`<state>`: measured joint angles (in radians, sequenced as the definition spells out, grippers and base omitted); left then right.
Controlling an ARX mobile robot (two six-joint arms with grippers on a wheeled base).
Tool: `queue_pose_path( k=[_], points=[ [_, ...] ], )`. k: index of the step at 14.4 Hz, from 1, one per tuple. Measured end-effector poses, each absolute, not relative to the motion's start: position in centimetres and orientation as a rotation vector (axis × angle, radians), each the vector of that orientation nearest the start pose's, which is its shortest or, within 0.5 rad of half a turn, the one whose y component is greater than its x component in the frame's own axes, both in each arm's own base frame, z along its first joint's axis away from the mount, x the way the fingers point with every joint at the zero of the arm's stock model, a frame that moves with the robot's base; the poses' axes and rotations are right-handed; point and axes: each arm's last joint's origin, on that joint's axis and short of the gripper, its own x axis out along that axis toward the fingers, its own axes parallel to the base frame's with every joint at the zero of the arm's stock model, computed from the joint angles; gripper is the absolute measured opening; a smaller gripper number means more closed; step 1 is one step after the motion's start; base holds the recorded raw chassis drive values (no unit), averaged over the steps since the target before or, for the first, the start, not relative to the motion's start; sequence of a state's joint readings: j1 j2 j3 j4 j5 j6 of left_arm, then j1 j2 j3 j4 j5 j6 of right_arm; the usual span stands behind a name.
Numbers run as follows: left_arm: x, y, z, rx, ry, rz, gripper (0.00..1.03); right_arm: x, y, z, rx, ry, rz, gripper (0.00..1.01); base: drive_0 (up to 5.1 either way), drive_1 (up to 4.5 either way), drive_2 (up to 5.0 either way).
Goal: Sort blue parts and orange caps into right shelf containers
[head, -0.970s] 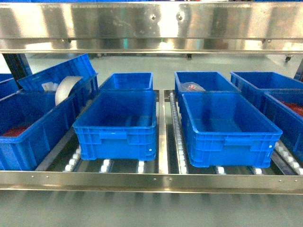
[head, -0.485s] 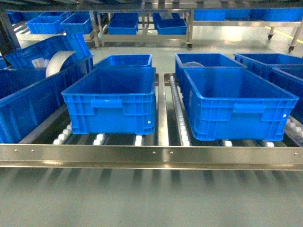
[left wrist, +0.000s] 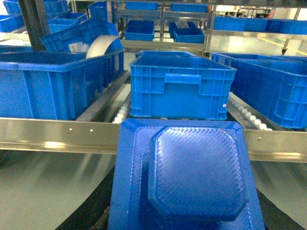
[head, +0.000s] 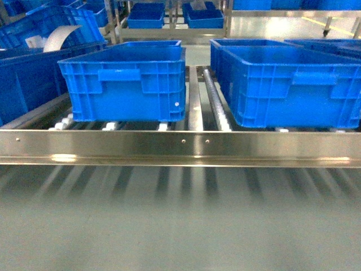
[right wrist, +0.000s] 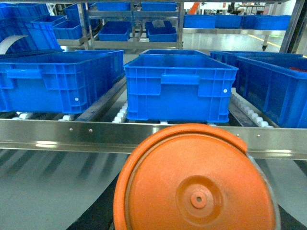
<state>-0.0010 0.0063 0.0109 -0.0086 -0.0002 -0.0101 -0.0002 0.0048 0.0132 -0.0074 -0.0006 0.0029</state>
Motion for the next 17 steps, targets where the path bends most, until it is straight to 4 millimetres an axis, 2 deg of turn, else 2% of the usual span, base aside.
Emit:
queue_pose_path(
  k=[9, 17],
  points=[
    [9.74, -0.01, 16.60, -0.010, 0.003, -0.001, 0.43, 9.72, 0.00, 16.70, 0.002, -0.002, 0.000, 0.45, 0.0, 0.00, 0.0],
    [9.74, -0.01, 16.61, -0.010, 0.002, -0.001, 0.43, 9.72, 0.00, 16.71, 0.002, -0.003, 0.000, 0.45, 0.0, 4.20, -4.2]
  ],
)
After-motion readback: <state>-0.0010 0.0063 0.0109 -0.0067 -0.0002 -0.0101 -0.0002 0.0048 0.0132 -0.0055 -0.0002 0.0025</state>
